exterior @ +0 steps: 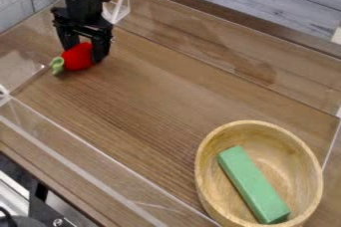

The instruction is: Move the red object to the right side of the table

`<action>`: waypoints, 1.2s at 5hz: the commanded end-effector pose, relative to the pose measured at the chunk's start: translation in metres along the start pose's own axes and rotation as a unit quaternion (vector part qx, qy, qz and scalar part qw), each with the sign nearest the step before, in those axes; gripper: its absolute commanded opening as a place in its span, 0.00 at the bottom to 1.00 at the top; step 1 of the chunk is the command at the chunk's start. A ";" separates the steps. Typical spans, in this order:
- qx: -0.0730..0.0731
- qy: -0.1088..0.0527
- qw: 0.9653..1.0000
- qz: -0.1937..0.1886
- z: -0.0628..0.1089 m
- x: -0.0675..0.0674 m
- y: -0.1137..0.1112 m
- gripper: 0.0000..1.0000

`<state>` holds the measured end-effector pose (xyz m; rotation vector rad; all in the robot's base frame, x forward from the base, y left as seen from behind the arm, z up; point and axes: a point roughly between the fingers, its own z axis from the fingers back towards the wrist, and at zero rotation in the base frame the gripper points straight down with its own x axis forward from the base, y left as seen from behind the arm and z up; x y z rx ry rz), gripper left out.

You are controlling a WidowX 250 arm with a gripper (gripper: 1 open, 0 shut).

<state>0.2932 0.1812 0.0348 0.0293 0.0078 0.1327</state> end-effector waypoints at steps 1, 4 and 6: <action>-0.005 -0.010 0.999 0.031 0.006 0.011 0.004 1.00; -0.021 0.002 0.999 0.045 0.013 0.024 -0.007 1.00; -0.026 0.007 1.000 -0.011 0.006 0.032 -0.011 1.00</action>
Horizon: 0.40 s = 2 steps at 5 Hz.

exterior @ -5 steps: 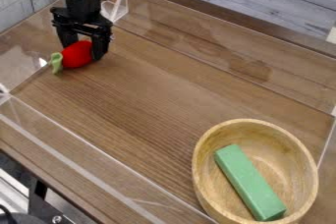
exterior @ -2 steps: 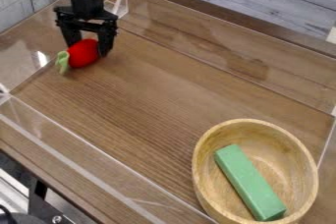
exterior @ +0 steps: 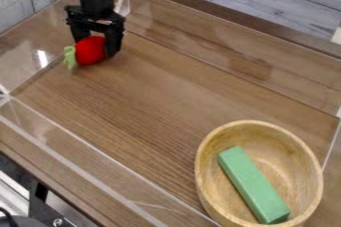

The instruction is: Move the red object to the right side of the table

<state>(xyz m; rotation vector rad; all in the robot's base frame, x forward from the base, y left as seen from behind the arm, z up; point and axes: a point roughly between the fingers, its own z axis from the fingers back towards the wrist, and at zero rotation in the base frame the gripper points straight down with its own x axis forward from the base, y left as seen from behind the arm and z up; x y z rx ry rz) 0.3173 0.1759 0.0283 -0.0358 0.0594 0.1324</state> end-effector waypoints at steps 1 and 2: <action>-0.001 -0.019 0.999 -0.036 0.007 0.009 -0.004 1.00; -0.010 -0.018 0.998 -0.059 0.003 0.009 -0.005 0.00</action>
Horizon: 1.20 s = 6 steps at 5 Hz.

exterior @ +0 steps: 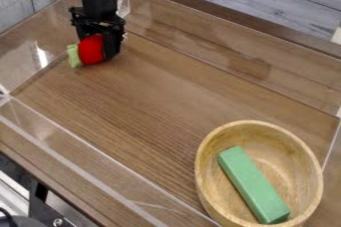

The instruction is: Move the red object to the right side of the table

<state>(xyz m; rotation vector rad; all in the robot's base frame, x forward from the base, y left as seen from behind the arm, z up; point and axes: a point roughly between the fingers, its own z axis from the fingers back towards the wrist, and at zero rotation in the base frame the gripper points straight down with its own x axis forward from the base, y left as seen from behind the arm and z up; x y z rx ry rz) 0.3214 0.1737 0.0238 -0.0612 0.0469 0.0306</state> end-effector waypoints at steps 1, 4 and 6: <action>-0.018 -0.013 1.000 0.009 0.014 0.002 0.002 0.00; -0.036 -0.085 0.996 -0.002 0.082 -0.001 -0.065 0.00; -0.063 -0.087 0.993 -0.040 0.071 0.007 -0.163 0.00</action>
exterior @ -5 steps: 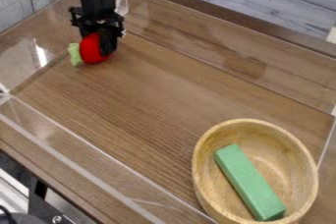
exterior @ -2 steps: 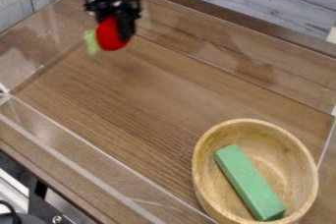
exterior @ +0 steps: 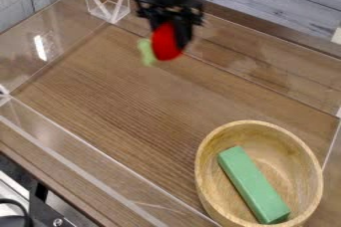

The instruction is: Move the red object to the right side of the table

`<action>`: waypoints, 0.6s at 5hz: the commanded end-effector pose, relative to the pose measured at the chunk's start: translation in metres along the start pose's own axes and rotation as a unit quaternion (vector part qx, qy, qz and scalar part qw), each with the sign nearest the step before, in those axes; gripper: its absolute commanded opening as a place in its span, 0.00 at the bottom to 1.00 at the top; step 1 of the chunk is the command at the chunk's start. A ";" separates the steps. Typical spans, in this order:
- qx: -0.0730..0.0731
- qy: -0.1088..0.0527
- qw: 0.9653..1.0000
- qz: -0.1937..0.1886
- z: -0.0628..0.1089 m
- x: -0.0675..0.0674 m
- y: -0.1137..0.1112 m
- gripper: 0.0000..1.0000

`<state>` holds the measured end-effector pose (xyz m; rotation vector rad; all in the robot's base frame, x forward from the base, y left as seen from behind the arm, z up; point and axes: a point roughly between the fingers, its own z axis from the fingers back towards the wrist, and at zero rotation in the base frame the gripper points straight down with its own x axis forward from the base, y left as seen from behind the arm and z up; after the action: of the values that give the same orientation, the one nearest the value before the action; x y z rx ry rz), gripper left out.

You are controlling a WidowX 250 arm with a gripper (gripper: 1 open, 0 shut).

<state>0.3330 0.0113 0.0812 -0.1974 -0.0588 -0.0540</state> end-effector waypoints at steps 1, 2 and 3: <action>-0.002 -0.037 0.999 -0.016 0.003 0.008 -0.046 0.00; -0.008 -0.031 0.999 -0.042 -0.026 0.004 -0.085 0.00; -0.009 -0.027 0.998 -0.056 -0.053 0.002 -0.117 0.00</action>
<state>0.3261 -0.1160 0.0376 -0.2077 -0.0791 -0.1721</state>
